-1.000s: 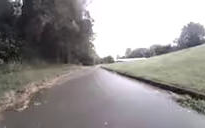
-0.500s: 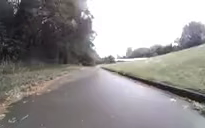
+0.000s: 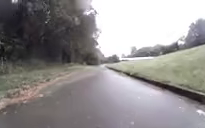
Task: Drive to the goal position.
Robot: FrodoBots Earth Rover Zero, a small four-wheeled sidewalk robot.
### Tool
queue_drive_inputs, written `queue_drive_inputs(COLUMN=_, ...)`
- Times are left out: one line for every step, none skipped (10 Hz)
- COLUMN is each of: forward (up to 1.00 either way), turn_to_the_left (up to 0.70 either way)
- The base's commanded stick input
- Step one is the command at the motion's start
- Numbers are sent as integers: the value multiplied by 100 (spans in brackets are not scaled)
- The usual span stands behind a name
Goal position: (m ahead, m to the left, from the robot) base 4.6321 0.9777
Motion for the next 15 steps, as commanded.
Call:
queue_drive_inputs(forward=100, turn_to_the_left=6)
queue_drive_inputs(forward=100, turn_to_the_left=2)
queue_drive_inputs(forward=100, turn_to_the_left=3)
queue_drive_inputs(forward=100, turn_to_the_left=5)
queue_drive_inputs(forward=100, turn_to_the_left=10)
queue_drive_inputs(forward=100, turn_to_the_left=15)
queue_drive_inputs(forward=100, turn_to_the_left=11)
queue_drive_inputs(forward=100, turn_to_the_left=6)
queue_drive_inputs(forward=100, turn_to_the_left=-1)
queue_drive_inputs(forward=100, turn_to_the_left=-3)
queue_drive_inputs(forward=100, turn_to_the_left=-4)
queue_drive_inputs(forward=100, turn_to_the_left=-4)
queue_drive_inputs(forward=100, turn_to_the_left=-4)
queue_drive_inputs(forward=100, turn_to_the_left=-4)
queue_drive_inputs(forward=100, turn_to_the_left=-5)
